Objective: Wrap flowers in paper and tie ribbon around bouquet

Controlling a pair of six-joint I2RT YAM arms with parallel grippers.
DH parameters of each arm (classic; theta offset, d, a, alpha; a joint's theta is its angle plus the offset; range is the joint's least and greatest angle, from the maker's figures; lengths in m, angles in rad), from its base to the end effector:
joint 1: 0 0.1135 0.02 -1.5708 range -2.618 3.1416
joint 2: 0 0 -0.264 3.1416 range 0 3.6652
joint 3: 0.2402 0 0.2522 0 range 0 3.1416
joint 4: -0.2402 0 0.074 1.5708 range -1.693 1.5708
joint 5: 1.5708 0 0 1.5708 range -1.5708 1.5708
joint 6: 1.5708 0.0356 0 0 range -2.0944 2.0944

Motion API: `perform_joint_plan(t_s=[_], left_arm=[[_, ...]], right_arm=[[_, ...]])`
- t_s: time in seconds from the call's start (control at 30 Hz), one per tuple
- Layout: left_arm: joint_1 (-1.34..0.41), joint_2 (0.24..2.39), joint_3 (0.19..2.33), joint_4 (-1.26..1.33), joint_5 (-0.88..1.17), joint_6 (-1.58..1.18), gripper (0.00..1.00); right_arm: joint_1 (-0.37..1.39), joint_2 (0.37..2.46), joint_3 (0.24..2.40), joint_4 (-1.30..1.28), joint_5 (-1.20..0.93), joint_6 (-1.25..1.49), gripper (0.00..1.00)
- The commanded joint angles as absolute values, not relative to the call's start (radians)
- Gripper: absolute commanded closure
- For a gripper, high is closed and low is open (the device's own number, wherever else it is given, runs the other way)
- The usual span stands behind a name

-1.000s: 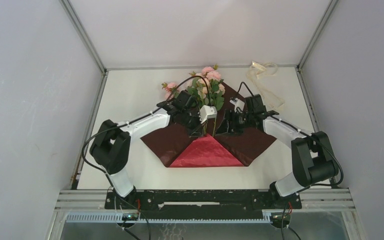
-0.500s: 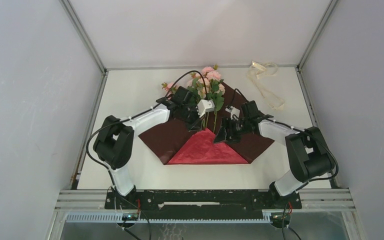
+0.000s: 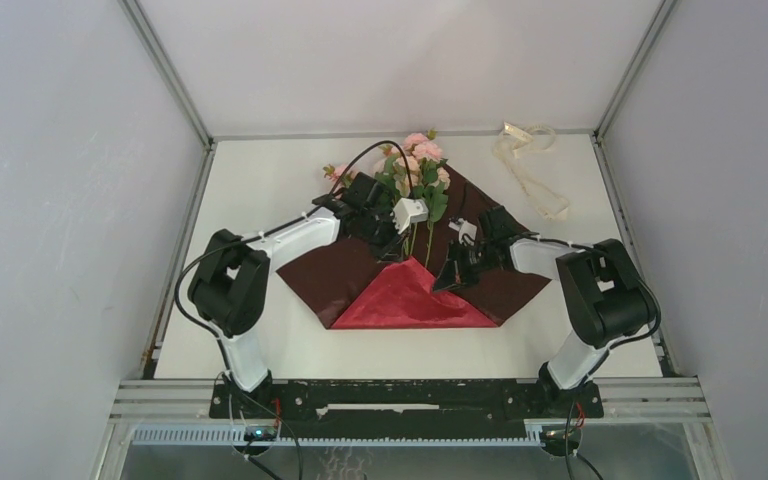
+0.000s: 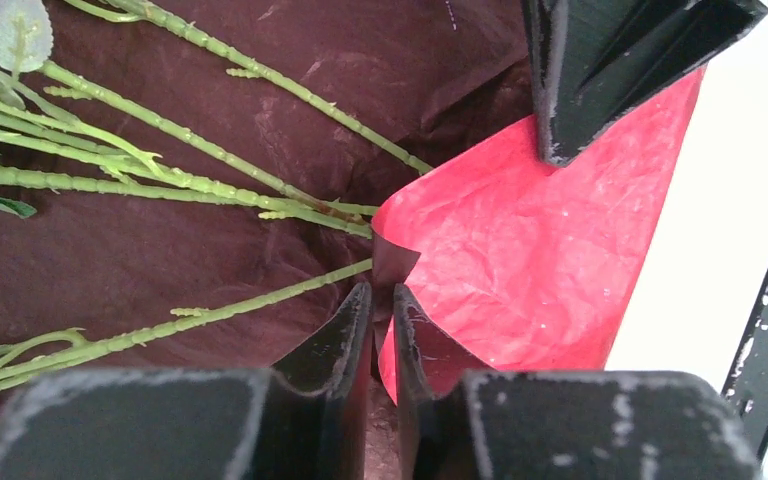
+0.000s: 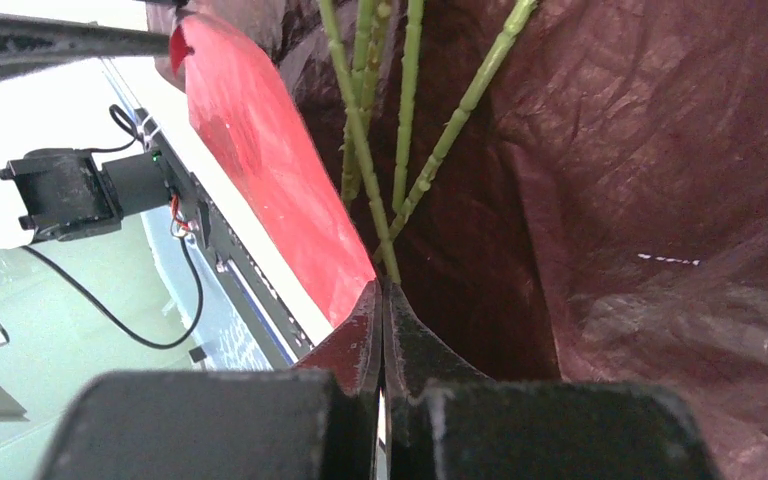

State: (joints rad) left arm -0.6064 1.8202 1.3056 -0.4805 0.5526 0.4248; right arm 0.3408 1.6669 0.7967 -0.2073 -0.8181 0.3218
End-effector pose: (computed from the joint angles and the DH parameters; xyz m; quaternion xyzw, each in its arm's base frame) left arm 0.3055 -0.2346 0.2135 0.5222 0.7644 -0.2853 0.2483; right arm 0.2700 0.1233 0.1411 -0.1056 0.8888 0.4376 0.0864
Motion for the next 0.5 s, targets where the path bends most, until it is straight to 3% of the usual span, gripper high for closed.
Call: perform_joint_plan(t_s=[0.0, 0.17, 0.47], left_arm=[[-0.601, 1.762, 1.338, -0.498, 0.552, 0.425, 0.75], [-0.602, 1.68, 1.35, -0.63, 0.561, 0.468, 0.57], [-0.704, 1.559, 1.225, -0.851, 0.544, 0.545, 0.56]], right_arm=[[0.34, 1.689, 0.793, -0.113, -0.801, 0.377, 1.0], [0.336, 1.7, 0.794, -0.105, -0.752, 0.405, 1.0], [0.331, 1.676, 0.793, -0.112, -0.704, 0.434, 1.0]])
